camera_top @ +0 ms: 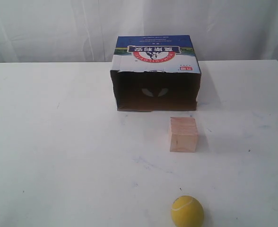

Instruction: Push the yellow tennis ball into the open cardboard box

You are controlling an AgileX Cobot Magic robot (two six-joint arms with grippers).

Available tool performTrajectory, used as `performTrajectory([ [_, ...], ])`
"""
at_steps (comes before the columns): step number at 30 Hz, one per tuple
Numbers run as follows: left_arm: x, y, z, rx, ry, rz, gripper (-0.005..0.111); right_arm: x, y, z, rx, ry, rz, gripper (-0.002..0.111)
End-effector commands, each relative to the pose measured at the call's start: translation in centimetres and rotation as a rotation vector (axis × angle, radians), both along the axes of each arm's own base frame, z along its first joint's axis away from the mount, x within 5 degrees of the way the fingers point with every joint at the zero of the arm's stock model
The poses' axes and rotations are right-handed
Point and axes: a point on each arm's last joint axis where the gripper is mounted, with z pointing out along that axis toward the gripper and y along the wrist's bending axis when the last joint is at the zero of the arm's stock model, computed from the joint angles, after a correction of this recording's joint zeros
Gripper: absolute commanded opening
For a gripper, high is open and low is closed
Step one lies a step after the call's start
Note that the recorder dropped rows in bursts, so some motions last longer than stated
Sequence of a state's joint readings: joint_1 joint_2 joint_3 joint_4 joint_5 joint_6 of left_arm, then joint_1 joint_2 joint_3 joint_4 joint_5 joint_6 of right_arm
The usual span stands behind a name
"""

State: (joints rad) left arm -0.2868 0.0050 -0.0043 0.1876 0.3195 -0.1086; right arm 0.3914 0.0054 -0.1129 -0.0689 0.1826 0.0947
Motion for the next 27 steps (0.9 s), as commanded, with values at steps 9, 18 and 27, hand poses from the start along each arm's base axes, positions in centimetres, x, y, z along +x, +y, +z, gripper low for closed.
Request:
performTrajectory([
  [9,-0.1,0.0,-0.2,0.006,0.008,-0.005,0.000,-1.7,-0.5,6.8,0.083,0.082,0.020,0.000],
  [18,-0.1,0.0,-0.2,0.006,0.008,-0.005,0.000,3.3,3.3,6.5,-0.084,0.586,0.161,0.000],
  [27,-0.1,0.0,-0.2,0.006,0.008,-0.005,0.000,7.7,8.1,3.4,-0.330,0.961,0.365,0.000],
])
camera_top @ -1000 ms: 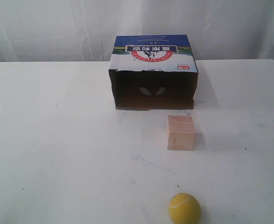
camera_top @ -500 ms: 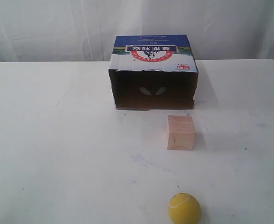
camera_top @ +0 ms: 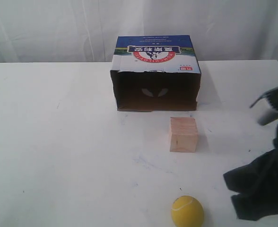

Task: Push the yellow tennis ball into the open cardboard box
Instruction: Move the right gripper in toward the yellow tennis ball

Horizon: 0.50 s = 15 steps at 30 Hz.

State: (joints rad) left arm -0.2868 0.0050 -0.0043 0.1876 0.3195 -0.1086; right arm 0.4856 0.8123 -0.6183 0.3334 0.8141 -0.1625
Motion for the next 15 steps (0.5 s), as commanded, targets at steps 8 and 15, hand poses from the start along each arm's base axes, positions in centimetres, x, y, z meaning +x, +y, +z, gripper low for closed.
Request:
performTrajectory([
  [8,-0.1,0.0,-0.2,0.006,0.008,-0.005,0.000,3.1,3.5,-4.2,-0.150,0.150,0.155,0.000],
  [15,-0.1,0.0,-0.2,0.006,0.008,-0.005,0.000,4.5,4.3,-6.3,-0.198,0.196,0.170,0.000],
])
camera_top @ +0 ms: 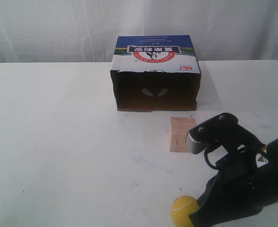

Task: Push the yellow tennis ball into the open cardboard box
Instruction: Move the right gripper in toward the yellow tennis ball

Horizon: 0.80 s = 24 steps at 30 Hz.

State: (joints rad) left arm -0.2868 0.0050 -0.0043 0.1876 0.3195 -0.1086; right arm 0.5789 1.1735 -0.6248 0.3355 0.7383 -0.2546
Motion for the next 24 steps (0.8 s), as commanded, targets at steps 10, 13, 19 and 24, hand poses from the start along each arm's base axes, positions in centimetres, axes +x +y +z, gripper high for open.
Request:
performTrajectory([
  [10,-0.1,0.0,-0.2,0.006,0.008,-0.005,0.000,1.7,1.0,-2.7,-0.058,0.032,0.031,0.000],
  [13,-0.1,0.0,-0.2,0.006,0.008,-0.005,0.000,2.0,1.1,-3.2,-0.066,0.039,0.027,0.000],
  [19,-0.1,0.0,-0.2,0.006,0.008,-0.005,0.000,2.6,1.6,-4.3,-0.081,0.043,0.025,0.000],
  [24,-0.1,0.0,-0.2,0.006,0.008,-0.005,0.000,2.7,2.6,-4.8,-0.078,0.018,0.048,0.000],
])
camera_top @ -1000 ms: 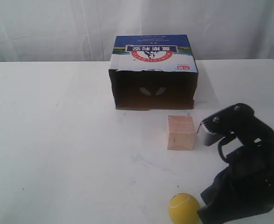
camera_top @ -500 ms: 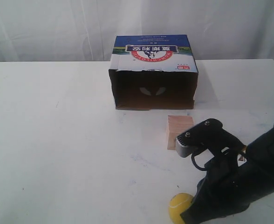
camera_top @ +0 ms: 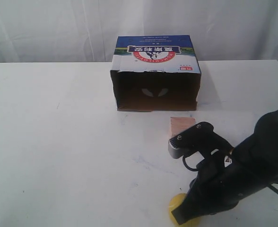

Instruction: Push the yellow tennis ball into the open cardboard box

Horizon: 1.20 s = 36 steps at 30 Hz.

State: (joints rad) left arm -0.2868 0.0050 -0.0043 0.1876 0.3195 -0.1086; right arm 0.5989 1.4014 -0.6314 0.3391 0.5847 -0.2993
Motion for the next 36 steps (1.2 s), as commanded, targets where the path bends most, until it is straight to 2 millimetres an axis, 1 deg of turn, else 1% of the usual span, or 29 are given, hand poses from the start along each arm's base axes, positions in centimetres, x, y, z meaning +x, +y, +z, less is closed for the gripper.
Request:
performTrajectory([
  [1,-0.1,0.0,-0.2,0.006,0.008,-0.005,0.000,0.1,0.9,-0.6,-0.005,-0.020,0.037,0.000],
  [4,-0.1,0.0,-0.2,0.006,0.008,-0.005,0.000,0.6,1.6,-0.4,-0.001,-0.036,0.054,0.000],
  [9,-0.1,0.0,-0.2,0.006,0.008,-0.005,0.000,2.3,2.5,0.4,-0.020,-0.113,0.100,0.000],
  [14,-0.1,0.0,-0.2,0.006,0.008,-0.005,0.000,3.6,3.5,2.5,0.005,-0.165,0.116,0.000],
  [17,-0.1,0.0,-0.2,0.006,0.008,-0.005,0.000,3.7,3.7,3.9,0.006,-0.159,0.131,0.000],
  [20,-0.1,0.0,-0.2,0.006,0.008,-0.005,0.000,3.4,3.6,4.6,0.007,-0.153,0.139,0.000],
  [22,-0.1,0.0,-0.2,0.006,0.008,-0.005,0.000,3.1,3.4,4.5,-0.011,-0.121,0.149,0.000],
  [25,-0.1,0.0,-0.2,0.006,0.008,-0.005,0.000,3.3,3.2,3.4,-0.077,-0.084,0.171,0.000],
  [28,-0.1,0.0,-0.2,0.006,0.008,-0.005,0.000,3.6,3.3,2.5,-0.104,-0.063,0.172,0.000],
  [30,-0.1,0.0,-0.2,0.006,0.008,-0.005,0.000,3.8,3.5,1.5,-0.126,-0.028,0.173,0.000],
  [36,-0.1,0.0,-0.2,0.006,0.008,-0.005,0.000,4.3,3.8,0.3,-0.130,-0.020,0.155,0.000],
])
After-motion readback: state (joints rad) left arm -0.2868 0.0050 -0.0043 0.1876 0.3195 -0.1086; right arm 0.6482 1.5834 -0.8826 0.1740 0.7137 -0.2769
